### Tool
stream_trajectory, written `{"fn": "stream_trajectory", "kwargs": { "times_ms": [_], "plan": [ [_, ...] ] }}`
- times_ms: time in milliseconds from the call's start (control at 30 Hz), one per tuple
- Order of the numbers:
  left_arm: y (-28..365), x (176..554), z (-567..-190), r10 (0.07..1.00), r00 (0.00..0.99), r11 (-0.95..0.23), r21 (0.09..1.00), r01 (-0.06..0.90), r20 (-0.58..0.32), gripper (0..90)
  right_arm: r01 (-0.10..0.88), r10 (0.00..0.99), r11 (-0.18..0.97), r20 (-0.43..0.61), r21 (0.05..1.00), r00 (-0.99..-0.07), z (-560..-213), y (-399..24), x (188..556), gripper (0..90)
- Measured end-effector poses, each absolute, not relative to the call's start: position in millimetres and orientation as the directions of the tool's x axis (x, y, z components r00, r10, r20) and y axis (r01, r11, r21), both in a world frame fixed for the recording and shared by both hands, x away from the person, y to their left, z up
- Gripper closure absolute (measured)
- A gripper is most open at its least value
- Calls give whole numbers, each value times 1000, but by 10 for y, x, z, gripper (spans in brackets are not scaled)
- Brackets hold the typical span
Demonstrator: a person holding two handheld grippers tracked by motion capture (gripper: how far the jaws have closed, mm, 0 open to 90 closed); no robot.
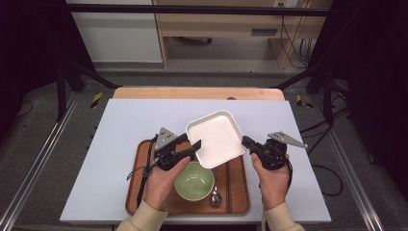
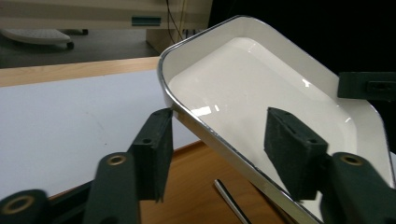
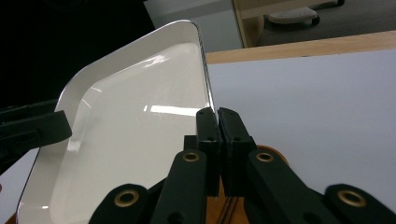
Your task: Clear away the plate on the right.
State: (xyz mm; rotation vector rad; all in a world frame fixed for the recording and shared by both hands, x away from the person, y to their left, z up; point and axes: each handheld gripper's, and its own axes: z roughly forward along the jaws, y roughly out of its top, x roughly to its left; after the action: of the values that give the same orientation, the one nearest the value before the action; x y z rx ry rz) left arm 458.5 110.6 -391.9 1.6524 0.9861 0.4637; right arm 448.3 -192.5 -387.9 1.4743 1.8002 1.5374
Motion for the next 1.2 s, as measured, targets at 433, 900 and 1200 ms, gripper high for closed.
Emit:
{"fn": "stream_trajectory", "kwargs": {
  "times_ms": [433,900,1200],
  "plan": [
    [1112,4632,-3890,829,538,-41,942,334,-155,710,489,857,-82,312,869,-411,-3906,-1795,4444,877],
    [1207,4785,-3889,838,495,44,933,358,-230,885,520,839,-31,305,854,-451,-3998,-1644,4454,844],
    [1284,4821,-3899,851,481,31,935,354,-210,888,517,830,-10,296,856,-473,-4029,-1614,4478,697]
  ]
}}
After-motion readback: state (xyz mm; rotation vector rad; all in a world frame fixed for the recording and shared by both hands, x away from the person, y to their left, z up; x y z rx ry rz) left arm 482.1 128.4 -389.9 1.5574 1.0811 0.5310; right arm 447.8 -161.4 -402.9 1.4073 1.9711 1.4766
